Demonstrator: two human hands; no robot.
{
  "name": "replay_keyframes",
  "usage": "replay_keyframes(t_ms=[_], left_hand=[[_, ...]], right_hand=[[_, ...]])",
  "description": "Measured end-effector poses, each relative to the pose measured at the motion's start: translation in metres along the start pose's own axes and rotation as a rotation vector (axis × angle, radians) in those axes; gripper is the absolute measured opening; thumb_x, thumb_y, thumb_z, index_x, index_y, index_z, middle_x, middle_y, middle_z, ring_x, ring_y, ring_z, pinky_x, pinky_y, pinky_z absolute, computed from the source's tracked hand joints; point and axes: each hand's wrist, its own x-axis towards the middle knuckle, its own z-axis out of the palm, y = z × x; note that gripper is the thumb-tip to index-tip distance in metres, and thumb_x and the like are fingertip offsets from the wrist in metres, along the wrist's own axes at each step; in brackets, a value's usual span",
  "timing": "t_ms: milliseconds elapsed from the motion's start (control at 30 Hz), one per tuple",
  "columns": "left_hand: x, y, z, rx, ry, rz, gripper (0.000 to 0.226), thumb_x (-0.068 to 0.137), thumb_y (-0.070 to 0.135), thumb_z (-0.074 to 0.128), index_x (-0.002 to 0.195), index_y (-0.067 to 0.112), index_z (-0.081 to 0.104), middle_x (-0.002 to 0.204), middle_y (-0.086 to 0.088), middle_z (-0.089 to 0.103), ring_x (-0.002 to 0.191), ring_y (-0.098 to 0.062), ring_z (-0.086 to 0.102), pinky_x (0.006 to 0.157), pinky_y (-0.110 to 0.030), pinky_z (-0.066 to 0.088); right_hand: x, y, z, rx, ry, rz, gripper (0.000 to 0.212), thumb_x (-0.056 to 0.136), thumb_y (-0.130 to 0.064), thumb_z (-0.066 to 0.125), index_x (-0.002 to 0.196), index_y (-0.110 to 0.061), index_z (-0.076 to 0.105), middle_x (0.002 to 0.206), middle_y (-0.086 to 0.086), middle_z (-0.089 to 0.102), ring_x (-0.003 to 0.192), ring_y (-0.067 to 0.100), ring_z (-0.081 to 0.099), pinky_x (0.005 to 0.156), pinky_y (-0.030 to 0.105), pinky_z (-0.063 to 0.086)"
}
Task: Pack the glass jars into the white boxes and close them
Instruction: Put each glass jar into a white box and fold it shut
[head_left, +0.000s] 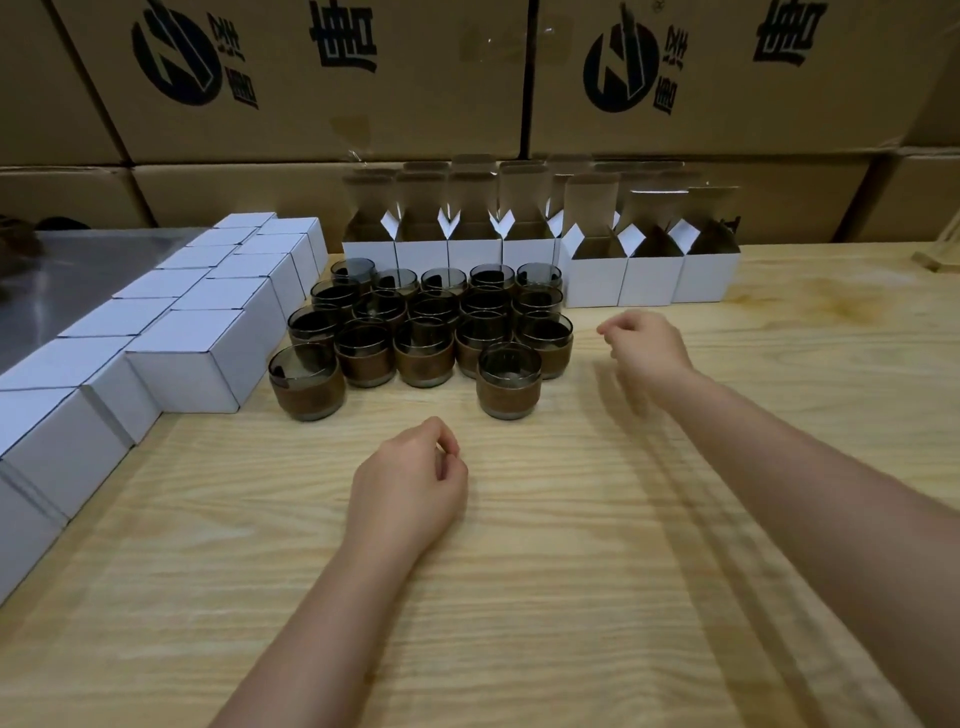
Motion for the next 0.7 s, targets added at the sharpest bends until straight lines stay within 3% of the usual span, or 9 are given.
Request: replay_keyframes(t_ms=[133,233,367,567,700], left_hand=[[0.0,-0.001,0.001,0.004,0.003,-0.019,0.012,0.084,0.021,0.055,0.076,0.03,0.051,0.058,0.01,0.049,0.061,-0.004,0.049,0.052,-0.024,0.029],[0.0,-0.002,0.002,-0.009,0.018,-0.026,0.013,0.082,0.021,0.056,0.074,0.03,0.05,0.056,0.009,0.049,0.06,-0.004,0.05,0.051,-0.023,0.028],[0.0,-0.003,0.003,-0.01,0.017,-0.032,0.013,0.082,0.022,0.056,0.074,0.031,0.05,0.056,0.007,0.049,0.06,-0.006,0.051,0.051,-0.023,0.029],[-0.001,-0.003,0.003,-0.013,0.014,-0.038,0.012,0.082,0.022,0.056,0.076,0.031,0.051,0.056,0.009,0.049,0.061,-0.004,0.05,0.052,-0.025,0.03],[-0.002,-0.003,0.003,-0.013,0.012,-0.033,0.014,0.083,0.021,0.055,0.076,0.032,0.05,0.058,0.009,0.05,0.062,-0.005,0.05,0.052,-0.025,0.03]], right_hand=[[0.061,-0.008,-0.002,-0.357,-0.047,-0.185,0.028,0.094,-0.004,0.045,0.118,-0.005,0.06,0.148,0.004,0.035,0.127,0.02,0.043,0.098,0.03,0.039],[0.094,-0.016,0.002,-0.479,-0.126,-0.234,0.03,0.094,-0.003,0.042,0.116,0.0,0.062,0.159,-0.001,0.014,0.132,0.021,0.04,0.1,0.036,0.04],[0.112,-0.017,0.019,-0.495,-0.157,-0.21,0.041,0.094,-0.001,0.039,0.135,0.007,0.042,0.153,0.008,0.027,0.124,0.026,0.043,0.095,0.03,0.038],[0.095,-0.015,0.022,-0.474,0.059,-0.311,0.027,0.096,-0.005,0.041,0.118,0.003,0.053,0.13,0.011,0.044,0.093,0.026,0.052,0.078,0.036,0.045],[0.059,-0.023,0.005,-0.512,0.29,-0.428,0.02,0.093,-0.008,0.045,0.104,0.0,0.059,0.116,0.006,0.052,0.08,0.019,0.045,0.064,0.029,0.034]])
